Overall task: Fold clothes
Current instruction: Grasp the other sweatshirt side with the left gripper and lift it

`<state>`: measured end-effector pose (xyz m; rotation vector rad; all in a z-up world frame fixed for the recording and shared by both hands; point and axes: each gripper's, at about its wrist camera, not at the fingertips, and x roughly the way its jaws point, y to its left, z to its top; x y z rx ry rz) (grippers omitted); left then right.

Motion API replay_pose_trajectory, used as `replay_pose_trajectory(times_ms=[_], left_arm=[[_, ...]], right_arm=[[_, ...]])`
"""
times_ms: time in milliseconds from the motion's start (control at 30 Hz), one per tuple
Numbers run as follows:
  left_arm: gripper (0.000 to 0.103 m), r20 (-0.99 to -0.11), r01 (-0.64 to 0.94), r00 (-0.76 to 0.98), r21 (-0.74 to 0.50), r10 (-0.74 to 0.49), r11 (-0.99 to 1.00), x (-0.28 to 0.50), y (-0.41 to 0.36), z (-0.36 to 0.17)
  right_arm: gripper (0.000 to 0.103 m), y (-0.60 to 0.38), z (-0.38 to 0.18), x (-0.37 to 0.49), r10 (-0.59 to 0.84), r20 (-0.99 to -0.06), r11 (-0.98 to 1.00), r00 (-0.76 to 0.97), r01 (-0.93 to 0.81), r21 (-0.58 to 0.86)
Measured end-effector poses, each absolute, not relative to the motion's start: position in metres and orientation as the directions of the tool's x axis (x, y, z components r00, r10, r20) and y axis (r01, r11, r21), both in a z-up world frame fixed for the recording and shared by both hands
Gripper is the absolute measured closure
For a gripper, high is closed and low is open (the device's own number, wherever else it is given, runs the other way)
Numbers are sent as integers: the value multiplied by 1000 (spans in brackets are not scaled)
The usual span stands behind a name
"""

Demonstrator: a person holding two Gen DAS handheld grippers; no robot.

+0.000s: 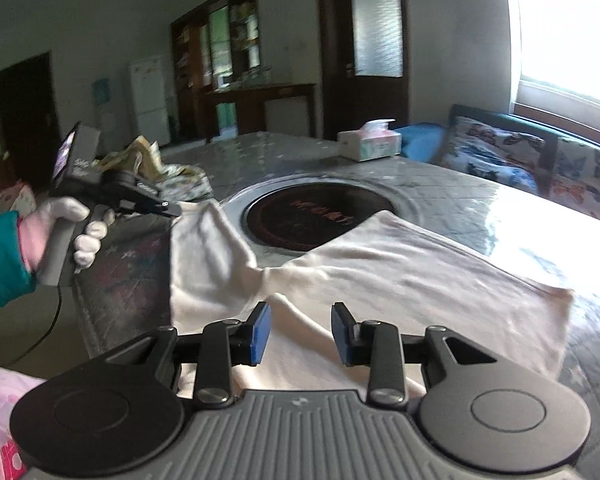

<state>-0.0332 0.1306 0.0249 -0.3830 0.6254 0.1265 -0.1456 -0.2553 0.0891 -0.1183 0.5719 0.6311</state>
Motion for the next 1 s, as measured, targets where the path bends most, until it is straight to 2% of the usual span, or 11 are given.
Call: replay_pose_trajectory(times_ms=[467,767,1000], left_arm=[[98,-435,211,824,-358,-362,910,-67,11,109],[98,-407,465,698,-369,-589,805,-84,-81,126],[98,-455,580,564,-376,-689,723,-86,-145,104]], right_arm=[[70,-321,90,-176,414,-452,906,790,-405,121],[70,-373,83,-207,297,-425,954,855,-250,165],[70,-402,73,-229,215,-438,971,873,-145,189]])
